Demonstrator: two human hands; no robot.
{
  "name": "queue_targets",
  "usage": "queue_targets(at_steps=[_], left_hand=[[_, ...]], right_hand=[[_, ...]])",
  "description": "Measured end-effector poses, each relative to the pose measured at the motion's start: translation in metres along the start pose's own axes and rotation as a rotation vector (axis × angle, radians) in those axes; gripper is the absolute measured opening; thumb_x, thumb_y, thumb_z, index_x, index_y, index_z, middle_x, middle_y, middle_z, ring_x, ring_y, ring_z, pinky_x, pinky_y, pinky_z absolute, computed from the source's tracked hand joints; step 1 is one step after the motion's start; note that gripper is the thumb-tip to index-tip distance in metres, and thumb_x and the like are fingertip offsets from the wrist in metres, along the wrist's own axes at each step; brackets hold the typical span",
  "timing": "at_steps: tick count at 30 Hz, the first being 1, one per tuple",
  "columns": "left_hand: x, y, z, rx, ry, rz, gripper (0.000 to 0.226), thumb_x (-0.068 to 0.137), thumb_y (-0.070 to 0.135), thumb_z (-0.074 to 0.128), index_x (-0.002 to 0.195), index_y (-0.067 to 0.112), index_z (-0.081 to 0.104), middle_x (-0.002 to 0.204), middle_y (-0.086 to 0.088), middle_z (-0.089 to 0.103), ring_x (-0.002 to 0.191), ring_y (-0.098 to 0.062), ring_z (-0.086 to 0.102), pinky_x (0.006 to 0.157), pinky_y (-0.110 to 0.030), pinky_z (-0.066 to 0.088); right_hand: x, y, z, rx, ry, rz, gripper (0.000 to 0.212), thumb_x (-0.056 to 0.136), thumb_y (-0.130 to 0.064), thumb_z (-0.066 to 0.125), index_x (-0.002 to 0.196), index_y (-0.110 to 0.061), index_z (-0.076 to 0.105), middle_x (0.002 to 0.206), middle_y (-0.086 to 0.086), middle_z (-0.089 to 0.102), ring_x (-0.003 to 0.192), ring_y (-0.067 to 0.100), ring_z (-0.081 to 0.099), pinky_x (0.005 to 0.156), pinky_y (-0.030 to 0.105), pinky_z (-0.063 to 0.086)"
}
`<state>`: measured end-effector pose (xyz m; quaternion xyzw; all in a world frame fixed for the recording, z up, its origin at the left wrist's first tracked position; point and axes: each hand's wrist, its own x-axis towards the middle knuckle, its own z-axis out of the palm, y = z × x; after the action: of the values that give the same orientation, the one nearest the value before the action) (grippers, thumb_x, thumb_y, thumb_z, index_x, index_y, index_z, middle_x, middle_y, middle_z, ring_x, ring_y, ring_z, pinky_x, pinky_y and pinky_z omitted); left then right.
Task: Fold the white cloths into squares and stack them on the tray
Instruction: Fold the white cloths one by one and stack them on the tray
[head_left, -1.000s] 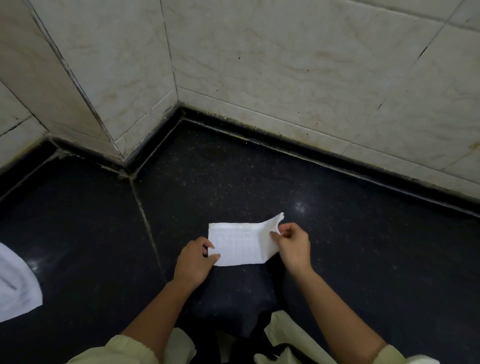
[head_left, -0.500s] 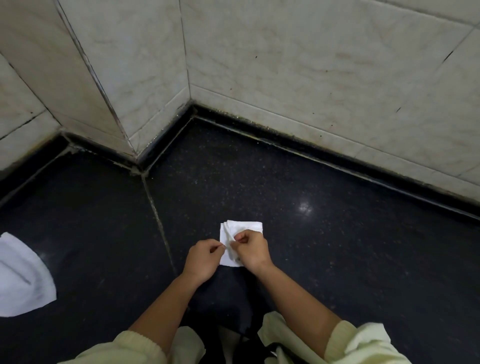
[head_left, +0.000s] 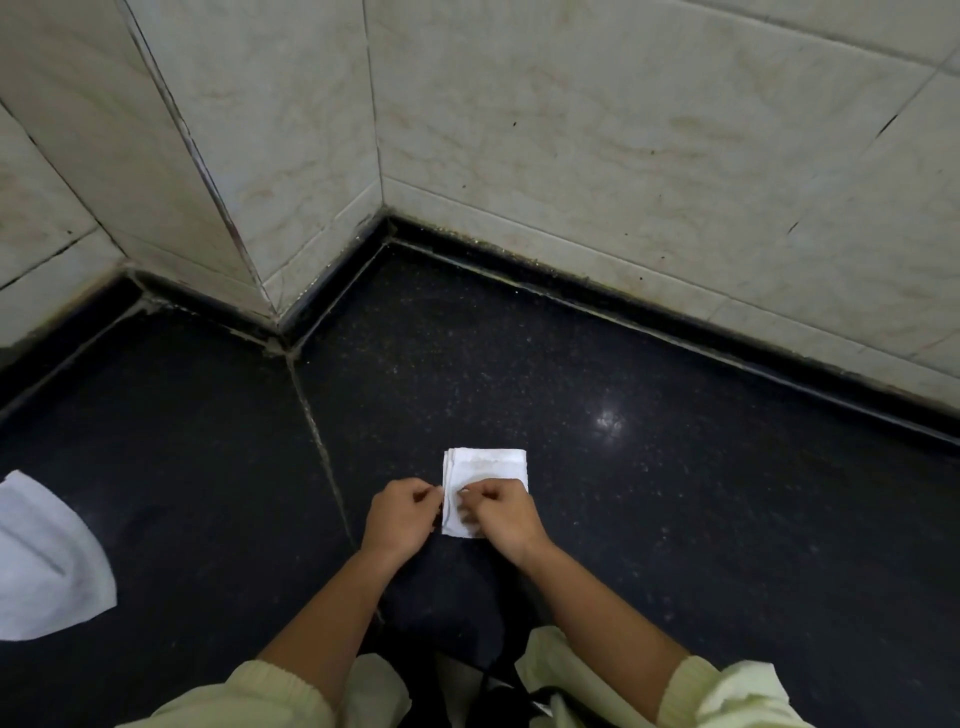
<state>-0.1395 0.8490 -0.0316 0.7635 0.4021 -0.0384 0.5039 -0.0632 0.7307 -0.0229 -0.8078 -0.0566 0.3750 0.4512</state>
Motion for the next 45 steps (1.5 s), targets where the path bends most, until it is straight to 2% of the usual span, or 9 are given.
queue_targets(at_steps=[4, 10, 17, 20, 24, 26, 30, 40, 45], left_hand=[[-0.001, 0.004, -0.003, 0.002, 0.065, -0.018, 0.015, 0.087, 0.020, 0.063, 0.073, 0.019, 0.069, 0.074, -0.001, 0.072, 0.071, -0.019, 0.069, 0.073, -0.039, 0.058], [0.008, 0.007, 0.002, -0.049, 0.043, -0.128, 0.025, 0.078, 0.021, 0.064, 0.059, 0.005, 0.063, 0.073, -0.023, 0.070, 0.074, -0.037, 0.070, 0.068, -0.050, 0.059], [0.004, 0.025, 0.007, -0.066, -0.037, -0.208, 0.026, 0.078, 0.023, 0.068, 0.060, 0.011, 0.053, 0.074, -0.016, 0.065, 0.077, -0.034, 0.069, 0.076, -0.046, 0.059], [0.001, 0.029, 0.008, -0.077, -0.074, -0.258, 0.031, 0.076, 0.020, 0.069, 0.053, 0.010, 0.052, 0.064, -0.011, 0.058, 0.060, -0.025, 0.058, 0.061, -0.034, 0.050], [-0.003, 0.035, 0.005, -0.236, -0.136, -0.357, 0.014, 0.079, 0.012, 0.066, 0.069, 0.004, 0.061, 0.069, -0.008, 0.060, 0.054, -0.015, 0.052, 0.046, -0.020, 0.040], [-0.006, 0.037, 0.002, -0.299, -0.182, -0.399, 0.009, 0.079, 0.014, 0.065, 0.078, 0.005, 0.064, 0.075, -0.006, 0.063, 0.063, -0.014, 0.057, 0.053, -0.021, 0.046], [-0.006, 0.041, -0.002, -0.427, -0.310, -0.416, 0.017, 0.079, 0.014, 0.065, 0.095, 0.010, 0.068, 0.090, -0.006, 0.070, 0.082, -0.018, 0.067, 0.064, -0.027, 0.054], [-0.019, 0.078, 0.029, -0.361, -0.589, -0.197, 0.033, 0.081, 0.005, 0.057, 0.112, 0.014, 0.064, 0.108, -0.010, 0.071, 0.097, -0.024, 0.069, 0.069, -0.032, 0.054], [-0.048, 0.110, 0.076, -0.317, -0.666, -0.096, 0.034, 0.081, 0.002, 0.057, 0.111, 0.017, 0.064, 0.106, -0.008, 0.070, 0.094, -0.024, 0.069, 0.072, -0.036, 0.056]], right_hand=[[0.006, -0.004, -0.026, 0.023, 0.139, 0.000, 0.026, 0.086, -0.006, 0.052, 0.072, -0.021, 0.068, 0.080, 0.001, 0.071, 0.077, 0.017, 0.066, 0.072, 0.031, 0.052], [0.007, 0.005, -0.057, 0.032, 0.345, 0.042, 0.015, 0.085, -0.011, 0.058, 0.075, -0.018, 0.066, 0.084, 0.004, 0.072, 0.085, 0.024, 0.068, 0.081, 0.038, 0.055], [-0.005, 0.016, -0.050, -0.092, 0.273, 0.133, 0.014, 0.085, -0.018, 0.063, 0.098, -0.012, 0.064, 0.091, -0.001, 0.062, 0.086, 0.016, 0.059, 0.074, 0.027, 0.046], [-0.006, 0.018, -0.045, -0.055, 0.245, 0.182, 0.013, 0.083, -0.019, 0.066, 0.094, -0.012, 0.063, 0.091, 0.001, 0.062, 0.082, 0.015, 0.059, 0.072, 0.028, 0.048], [-0.008, 0.012, -0.050, 0.230, 0.199, 0.268, 0.014, 0.081, -0.015, 0.067, 0.092, -0.006, 0.067, 0.093, 0.009, 0.069, 0.082, 0.021, 0.065, 0.070, 0.035, 0.056], [-0.011, 0.007, -0.056, 0.380, 0.136, 0.303, 0.018, 0.080, -0.012, 0.066, 0.097, -0.005, 0.066, 0.091, 0.008, 0.067, 0.079, 0.019, 0.063, 0.059, 0.029, 0.050], [-0.016, 0.009, -0.068, 0.571, 0.057, 0.317, 0.032, 0.073, -0.010, 0.062, 0.103, -0.004, 0.068, 0.090, 0.008, 0.068, 0.083, 0.022, 0.063, 0.062, 0.029, 0.049], [-0.056, 0.045, -0.110, 0.788, 0.045, 0.254, 0.053, 0.064, -0.013, 0.061, 0.117, -0.009, 0.066, 0.115, 0.013, 0.070, 0.101, 0.026, 0.065, 0.076, 0.030, 0.052], [-0.096, 0.074, -0.159, 0.858, 0.136, 0.192, 0.040, 0.078, -0.008, 0.052, 0.117, -0.012, 0.065, 0.107, 0.008, 0.068, 0.094, 0.024, 0.064, 0.071, 0.030, 0.052]])
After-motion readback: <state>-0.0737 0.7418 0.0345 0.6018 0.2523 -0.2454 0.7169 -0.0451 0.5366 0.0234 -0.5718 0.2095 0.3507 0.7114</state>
